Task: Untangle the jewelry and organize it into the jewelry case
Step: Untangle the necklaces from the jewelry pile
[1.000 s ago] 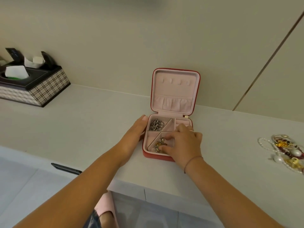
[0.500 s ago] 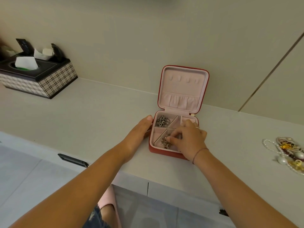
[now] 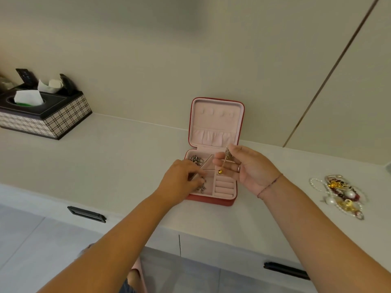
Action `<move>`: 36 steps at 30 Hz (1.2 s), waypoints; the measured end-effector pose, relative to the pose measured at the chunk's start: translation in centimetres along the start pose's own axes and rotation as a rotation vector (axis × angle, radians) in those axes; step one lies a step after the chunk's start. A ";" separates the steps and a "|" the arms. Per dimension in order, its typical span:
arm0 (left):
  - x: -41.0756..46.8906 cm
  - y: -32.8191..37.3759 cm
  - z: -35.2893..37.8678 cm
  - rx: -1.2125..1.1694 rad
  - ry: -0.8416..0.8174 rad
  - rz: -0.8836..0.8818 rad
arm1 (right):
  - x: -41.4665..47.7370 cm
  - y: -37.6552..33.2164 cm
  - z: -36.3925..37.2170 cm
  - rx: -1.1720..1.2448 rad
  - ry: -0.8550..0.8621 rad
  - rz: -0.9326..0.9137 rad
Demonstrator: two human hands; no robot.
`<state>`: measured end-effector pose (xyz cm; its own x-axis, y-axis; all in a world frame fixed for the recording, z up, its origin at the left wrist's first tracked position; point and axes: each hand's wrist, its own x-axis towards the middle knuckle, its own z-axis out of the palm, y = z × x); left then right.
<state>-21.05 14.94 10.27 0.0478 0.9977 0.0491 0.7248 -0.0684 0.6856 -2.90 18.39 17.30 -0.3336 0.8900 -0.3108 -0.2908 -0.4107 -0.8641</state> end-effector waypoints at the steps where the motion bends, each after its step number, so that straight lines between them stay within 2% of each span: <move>1: 0.1 -0.1 0.2 0.113 0.048 0.030 | -0.1 0.0 -0.5 -0.024 0.022 -0.009; 4: 0.3 -0.2 0.8 0.303 0.150 0.061 | -0.8 0.6 -2.6 -0.115 0.123 -0.036; 7: 0.4 0.1 1.2 0.371 0.147 0.031 | -1.4 2.2 -5.2 -0.195 0.226 -0.022; 11: 0.7 0.3 1.5 0.370 0.134 -0.010 | -1.7 4.2 -7.7 -0.154 0.305 0.020; 16: 0.6 0.3 1.8 0.409 0.126 0.002 | -1.6 5.0 -9.8 -0.140 0.390 -0.018; 23: 0.4 0.0 1.9 0.339 0.150 0.034 | -2.2 4.5 -10.3 -0.465 0.477 -0.126; 25: 0.3 0.0 1.7 0.272 0.137 0.009 | -2.5 4.3 -10.1 -0.531 0.499 -0.146; 28: 0.3 0.1 1.0 0.051 0.124 -0.072 | -2.5 4.4 -8.5 -0.619 0.488 -0.226; 31: 0.2 0.7 0.2 -0.109 0.111 -0.114 | -2.2 5.1 -5.4 -0.683 0.364 -0.329; 36: -0.4 2.1 -0.6 -0.430 0.117 -0.209 | -0.8 6.4 -1.2 -0.687 0.153 -0.319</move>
<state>-19.97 14.37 12.12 -0.1635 0.9849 -0.0569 0.3603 0.1134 0.9259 -3.41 15.29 11.57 -0.1853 0.9826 -0.0133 0.2859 0.0410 -0.9574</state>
